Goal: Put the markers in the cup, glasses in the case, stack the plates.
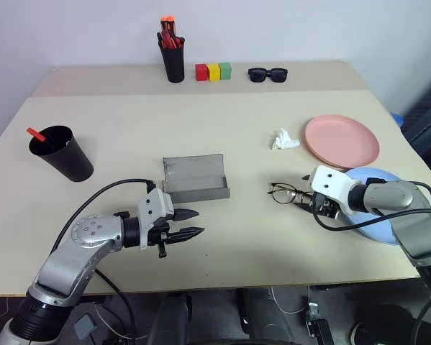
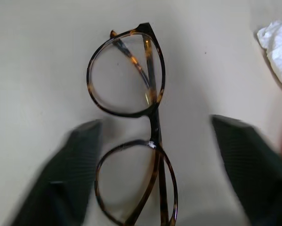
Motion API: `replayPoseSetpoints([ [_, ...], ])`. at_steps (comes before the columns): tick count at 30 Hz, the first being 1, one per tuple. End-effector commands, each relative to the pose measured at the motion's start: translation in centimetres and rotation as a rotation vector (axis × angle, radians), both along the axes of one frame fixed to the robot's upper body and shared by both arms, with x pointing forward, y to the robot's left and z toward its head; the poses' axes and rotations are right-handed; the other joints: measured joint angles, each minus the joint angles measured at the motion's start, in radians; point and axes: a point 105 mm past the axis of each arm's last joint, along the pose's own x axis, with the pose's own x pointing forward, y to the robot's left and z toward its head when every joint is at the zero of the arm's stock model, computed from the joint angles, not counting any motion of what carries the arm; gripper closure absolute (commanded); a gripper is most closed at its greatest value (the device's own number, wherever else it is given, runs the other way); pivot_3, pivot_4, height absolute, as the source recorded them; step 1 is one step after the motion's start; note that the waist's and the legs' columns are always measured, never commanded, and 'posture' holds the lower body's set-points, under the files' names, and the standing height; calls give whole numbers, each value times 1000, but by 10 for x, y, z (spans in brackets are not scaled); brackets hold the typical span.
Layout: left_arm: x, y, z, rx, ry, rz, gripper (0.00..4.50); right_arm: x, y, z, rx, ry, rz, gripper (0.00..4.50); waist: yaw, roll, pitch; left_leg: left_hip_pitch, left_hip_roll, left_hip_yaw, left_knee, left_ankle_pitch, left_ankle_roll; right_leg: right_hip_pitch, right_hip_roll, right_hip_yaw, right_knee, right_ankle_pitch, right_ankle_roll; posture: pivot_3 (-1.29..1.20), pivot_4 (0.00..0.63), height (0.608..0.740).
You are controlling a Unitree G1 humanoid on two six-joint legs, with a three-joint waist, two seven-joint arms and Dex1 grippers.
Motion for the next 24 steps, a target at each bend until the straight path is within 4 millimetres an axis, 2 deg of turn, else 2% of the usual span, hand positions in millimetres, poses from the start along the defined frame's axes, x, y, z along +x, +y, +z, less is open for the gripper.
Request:
replayPoseSetpoints([
  [1,0,4,2,3,-36,15,2648,3,0,4,-16,-31,11,3013,0,0,0,0,0,0,0,0,0,0,0,0,0,0,0,0,150,740],
  [3,0,6,-1,3,-36,24,2648,1,-1,1,-25,-26,15,4063,1,0,0,0,0,0,0,0,0,0,0,0,0,0,0,0,150,740],
  [4,0,7,-1,3,-37,26,2648,1,-2,1,-27,-26,17,4441,0,0,0,0,0,0,0,0,0,0,0,0,0,0,0,0,150,740],
  [8,6,15,4,-6,-59,88,2648,0,1,8,-45,-67,48,4441,0,0,0,0,0,0,0,0,0,1,0,0,0,0,0,0,150,740],
  [13,17,45,13,-19,-69,269,2648,3,36,49,65,-167,146,4441,-8,1,0,1,0,0,0,0,0,0,0,0,1,0,0,0,150,740],
  [15,18,64,15,-10,-69,344,2648,3,68,68,159,-200,220,4441,-12,1,0,1,1,0,0,0,0,0,1,0,1,0,0,0,150,740],
  [17,18,78,18,-6,-74,398,2648,-1,111,83,254,-225,326,4441,-19,1,0,1,2,0,0,0,0,0,2,0,2,0,0,0,150,740],
  [20,15,94,25,-4,-93,452,2648,5,164,93,354,-241,394,4441,-24,1,0,1,2,-2,-1,0,0,-1,2,0,3,0,0,0,150,740],
  [24,14,99,32,-28,-113,481,2648,23,199,86,360,-255,387,4441,-2,0,0,0,1,-2,-1,0,0,-1,2,-1,2,1,0,0,150,740],
])
